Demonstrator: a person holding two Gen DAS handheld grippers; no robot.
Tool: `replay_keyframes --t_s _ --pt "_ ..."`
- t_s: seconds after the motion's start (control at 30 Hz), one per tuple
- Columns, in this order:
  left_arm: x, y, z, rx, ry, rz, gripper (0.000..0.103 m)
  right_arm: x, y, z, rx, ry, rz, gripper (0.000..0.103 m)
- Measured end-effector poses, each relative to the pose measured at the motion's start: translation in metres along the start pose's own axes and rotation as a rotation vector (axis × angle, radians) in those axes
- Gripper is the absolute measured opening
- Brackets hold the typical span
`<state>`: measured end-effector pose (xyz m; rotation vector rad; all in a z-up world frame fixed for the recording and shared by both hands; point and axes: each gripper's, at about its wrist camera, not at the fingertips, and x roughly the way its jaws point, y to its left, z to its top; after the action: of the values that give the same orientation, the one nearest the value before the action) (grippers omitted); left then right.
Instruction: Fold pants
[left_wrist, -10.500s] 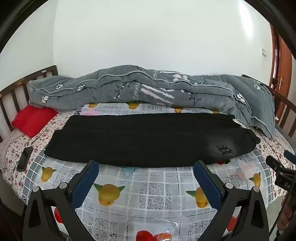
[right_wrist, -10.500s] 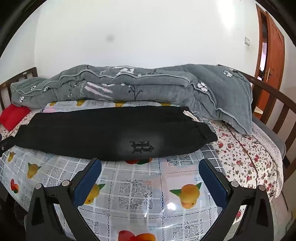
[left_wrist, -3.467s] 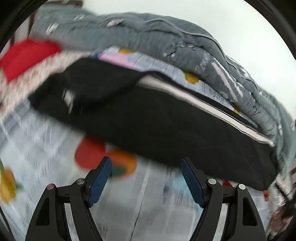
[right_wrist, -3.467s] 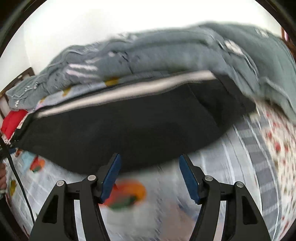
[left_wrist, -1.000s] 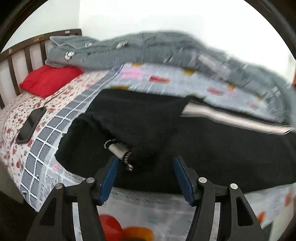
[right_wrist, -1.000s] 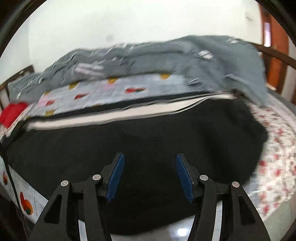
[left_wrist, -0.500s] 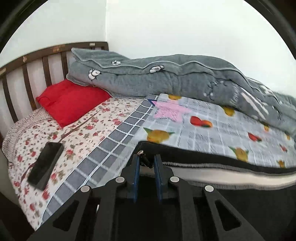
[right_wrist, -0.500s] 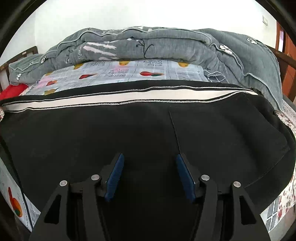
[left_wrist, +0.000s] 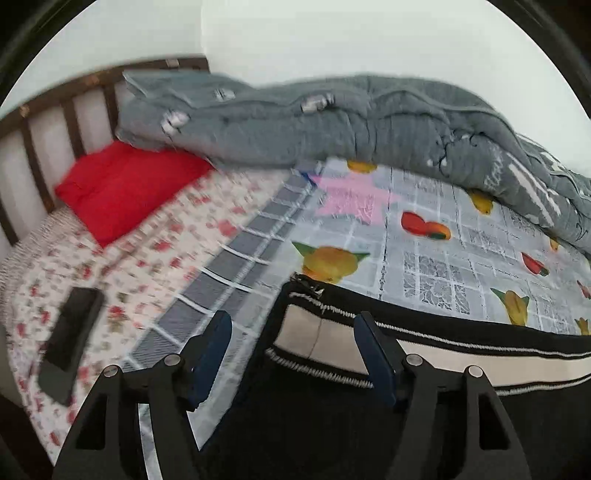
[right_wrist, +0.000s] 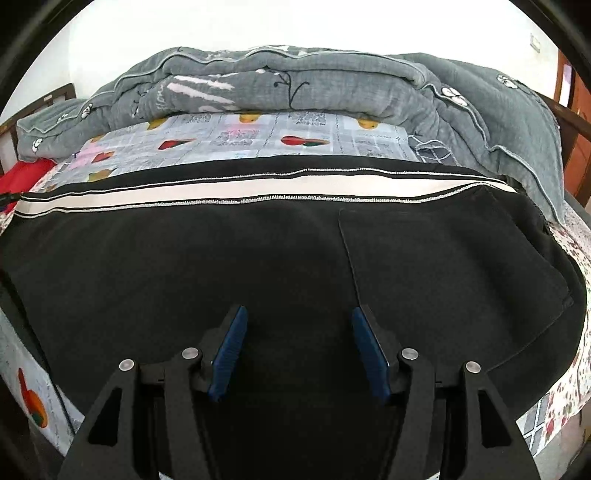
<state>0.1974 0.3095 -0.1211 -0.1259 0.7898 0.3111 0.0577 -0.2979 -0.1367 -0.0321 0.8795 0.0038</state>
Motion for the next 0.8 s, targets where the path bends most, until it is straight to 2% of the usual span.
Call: replay_keyframes --t_s 0.07,0.1,0.13,0.17,0.23,0.3,0.33,0.43,0.53,0.67,0.7,0.73,0.8 --pt "0.016 -0.002 0.004 0.007 0.046 -0.019 0.061 -0.003 -0.003 0.004 0.009 0.009 0.016 0.059" --pt "0.026 -0.005 0.006 0.016 0.061 -0.011 0.049 -0.006 -0.004 0.006 0.011 0.008 0.016 0.059" --pt "0.032 -0.007 0.007 0.023 0.069 -0.005 0.029 -0.01 -0.005 0.009 0.009 -0.002 0.008 0.059" --pt "0.037 -0.01 0.008 0.029 0.078 -0.017 0.023 -0.015 -0.005 0.014 0.002 -0.02 -0.004 0.059" --pt "0.03 -0.014 0.011 0.053 0.033 0.002 0.019 -0.023 -0.007 0.024 -0.02 -0.05 -0.025 0.059" --pt "0.019 -0.01 0.017 0.035 -0.023 -0.015 0.019 -0.028 -0.011 0.033 -0.033 -0.068 -0.039 0.059" --pt "0.023 -0.007 0.019 0.024 -0.009 -0.014 0.019 -0.03 -0.014 0.039 -0.041 -0.083 -0.037 0.059" --pt "0.052 -0.004 0.013 0.005 0.096 0.003 0.02 -0.028 -0.024 0.06 -0.066 -0.122 -0.028 0.061" --pt "0.047 -0.01 0.009 0.021 0.068 0.043 0.026 -0.011 -0.033 0.088 -0.098 -0.134 0.018 0.069" --pt "0.051 -0.015 0.006 0.041 0.078 0.088 0.03 0.023 -0.032 0.124 -0.238 -0.119 0.064 0.075" --pt "0.052 -0.014 0.005 0.036 0.075 0.094 0.034 0.033 -0.031 0.13 -0.281 -0.111 0.077 0.077" --pt "0.053 -0.013 0.004 0.027 0.074 0.108 0.047 0.045 -0.03 0.136 -0.317 -0.097 0.088 0.077" --pt "0.056 -0.005 0.003 -0.01 0.083 0.117 0.06 0.072 -0.03 0.146 -0.367 -0.033 0.127 0.077"
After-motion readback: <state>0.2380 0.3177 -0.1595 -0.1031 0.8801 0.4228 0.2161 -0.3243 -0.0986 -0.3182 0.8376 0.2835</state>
